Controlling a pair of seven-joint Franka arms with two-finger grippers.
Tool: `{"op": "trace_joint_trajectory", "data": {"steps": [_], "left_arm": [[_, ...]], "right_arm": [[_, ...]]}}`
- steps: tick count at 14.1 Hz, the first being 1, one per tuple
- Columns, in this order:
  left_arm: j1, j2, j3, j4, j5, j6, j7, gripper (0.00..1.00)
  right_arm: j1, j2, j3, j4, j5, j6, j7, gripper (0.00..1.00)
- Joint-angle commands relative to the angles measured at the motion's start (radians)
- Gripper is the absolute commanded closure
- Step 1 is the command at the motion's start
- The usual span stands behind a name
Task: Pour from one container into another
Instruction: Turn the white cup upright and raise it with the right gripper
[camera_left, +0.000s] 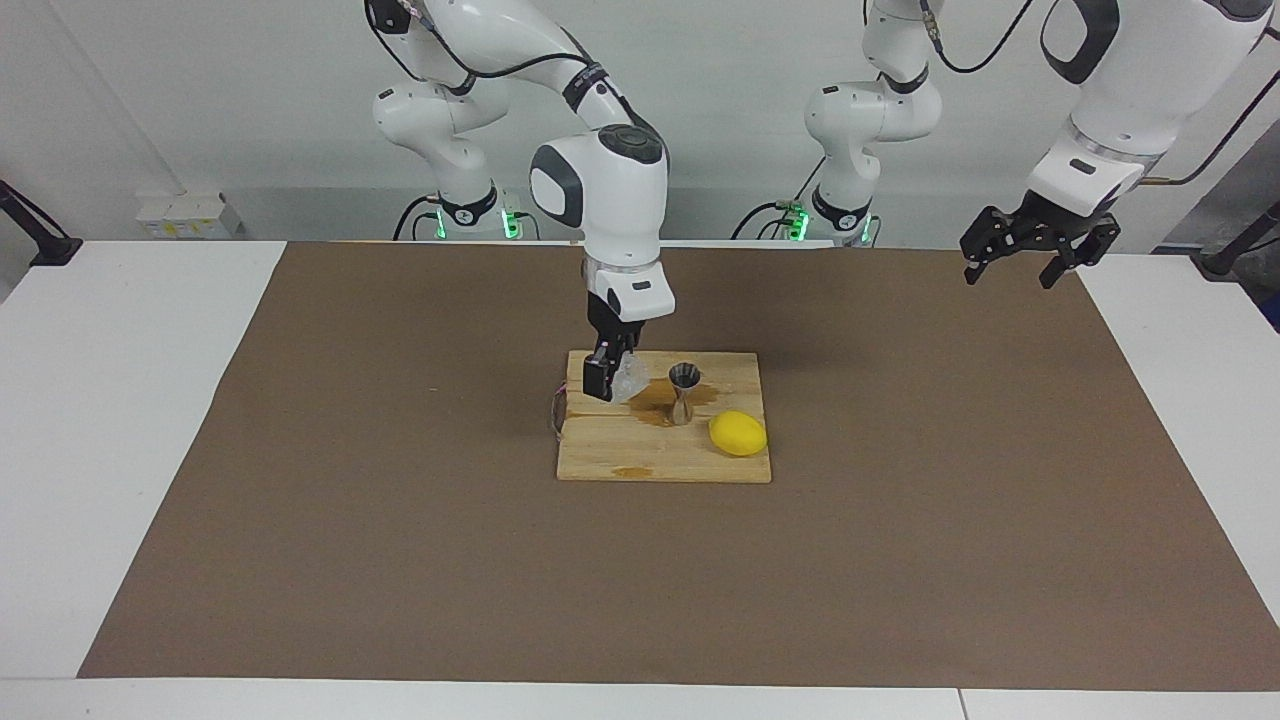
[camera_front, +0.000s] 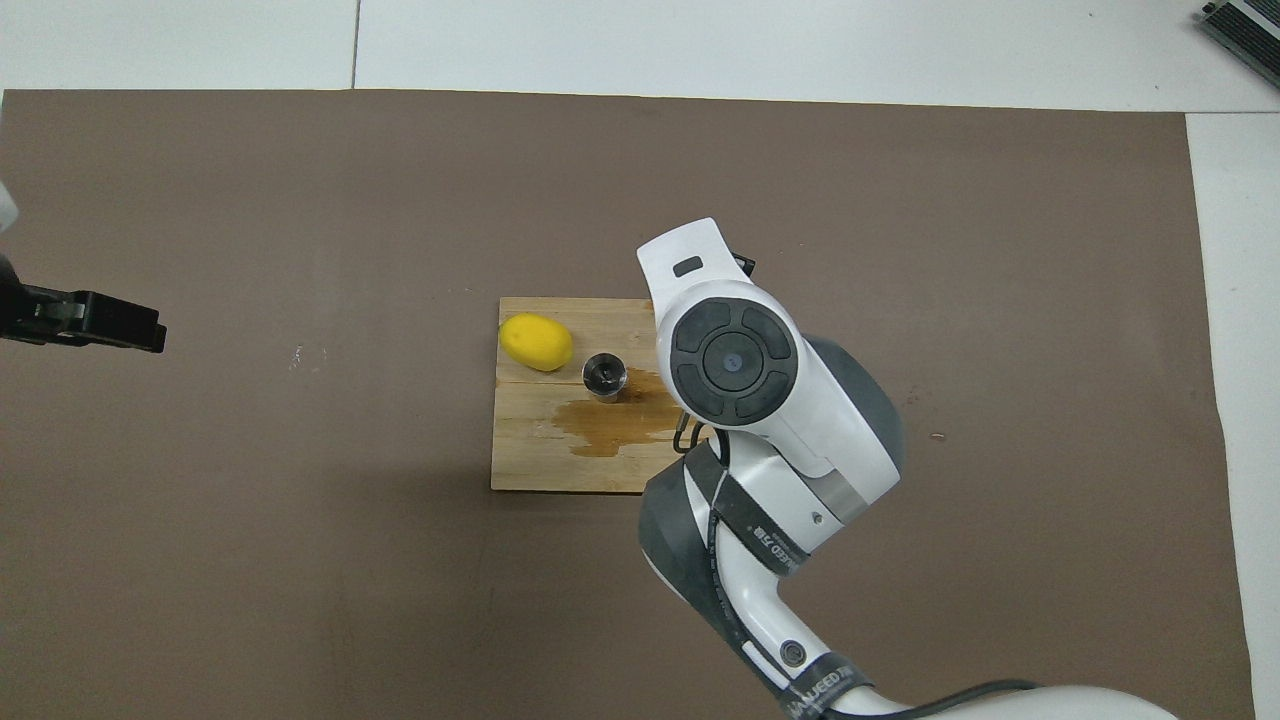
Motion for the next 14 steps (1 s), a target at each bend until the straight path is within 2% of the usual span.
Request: {"op": "trace_joint_trajectory", "data": {"steps": [1,4,8,11,14], "left_arm": [[-0.009,-0.007,0.005,-0.016,-0.004,0.016,-0.008,0.00],[-0.009,-0.006,0.005,-0.016,-0.004,0.018,-0.008,0.00],[-0.011,-0.006,0.005,-0.016,-0.004,0.018,-0.010,0.00],[-0.011,-0.006,0.005,-0.016,-0.004,0.018,-0.013,0.00],[-0.020,-0.004,0.005,-0.016,-0.004,0.018,-0.014,0.00]], "right_arm": [[-0.036,-0.036,0.010,-0.046,0.068,0.038,-0.068,0.50],[-0.068,-0.051,0.011,-0.062,0.118,0.059,-0.105,0.50],[-0.134,-0.109,0.010,-0.162,0.229,0.136,-0.231,0.50],[-0.174,-0.117,0.010,-0.197,0.307,0.156,-0.335,0.50],[-0.229,-0.138,0.010,-0.266,0.471,0.202,-0.505,0.50]]}}
